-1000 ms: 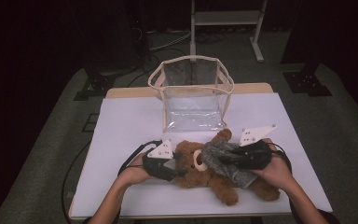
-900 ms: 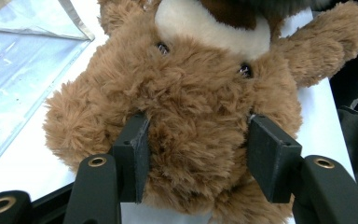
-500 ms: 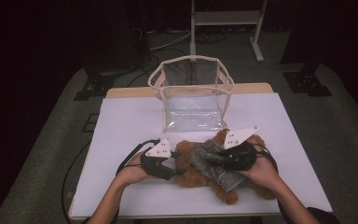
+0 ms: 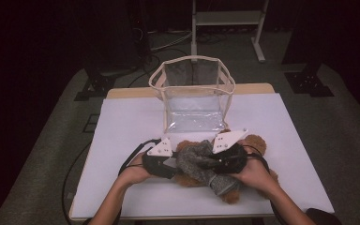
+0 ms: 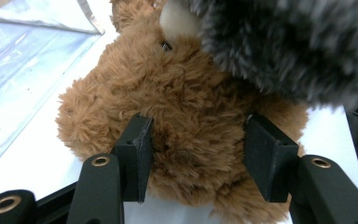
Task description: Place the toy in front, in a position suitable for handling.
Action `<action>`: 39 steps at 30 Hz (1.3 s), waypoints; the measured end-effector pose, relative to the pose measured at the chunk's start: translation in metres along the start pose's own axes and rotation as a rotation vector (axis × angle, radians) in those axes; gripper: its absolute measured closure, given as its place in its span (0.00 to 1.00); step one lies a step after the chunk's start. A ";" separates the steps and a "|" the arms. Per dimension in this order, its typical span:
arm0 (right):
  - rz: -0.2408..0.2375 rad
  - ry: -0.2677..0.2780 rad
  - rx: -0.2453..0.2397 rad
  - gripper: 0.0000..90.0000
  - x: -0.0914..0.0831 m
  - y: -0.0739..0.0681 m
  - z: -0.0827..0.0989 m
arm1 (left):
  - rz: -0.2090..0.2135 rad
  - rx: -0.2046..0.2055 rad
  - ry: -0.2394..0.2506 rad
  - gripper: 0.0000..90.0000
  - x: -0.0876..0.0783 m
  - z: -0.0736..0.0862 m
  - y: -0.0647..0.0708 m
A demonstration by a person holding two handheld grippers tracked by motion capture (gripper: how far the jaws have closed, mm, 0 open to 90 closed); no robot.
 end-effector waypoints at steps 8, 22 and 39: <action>0.075 -0.029 0.065 0.86 -0.016 0.025 0.024 | 0.007 -0.031 -0.003 0.55 -0.007 0.006 -0.002; 0.007 0.026 0.078 0.86 -0.019 0.011 0.005 | 0.026 -0.020 0.021 0.58 0.013 -0.003 0.010; 0.037 -0.033 0.076 0.85 -0.028 0.006 0.031 | 0.004 -0.025 0.037 0.57 -0.001 -0.001 0.000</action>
Point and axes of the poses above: each handheld gripper's, and its own axes: x roughly forward along the jaws, z roughly out of its underside, y roughly to its right, the point moved 9 cm from there along x, roughly forward along the jaws, and after that the axes turned 12 degrees about y, right-handed, at the moved point
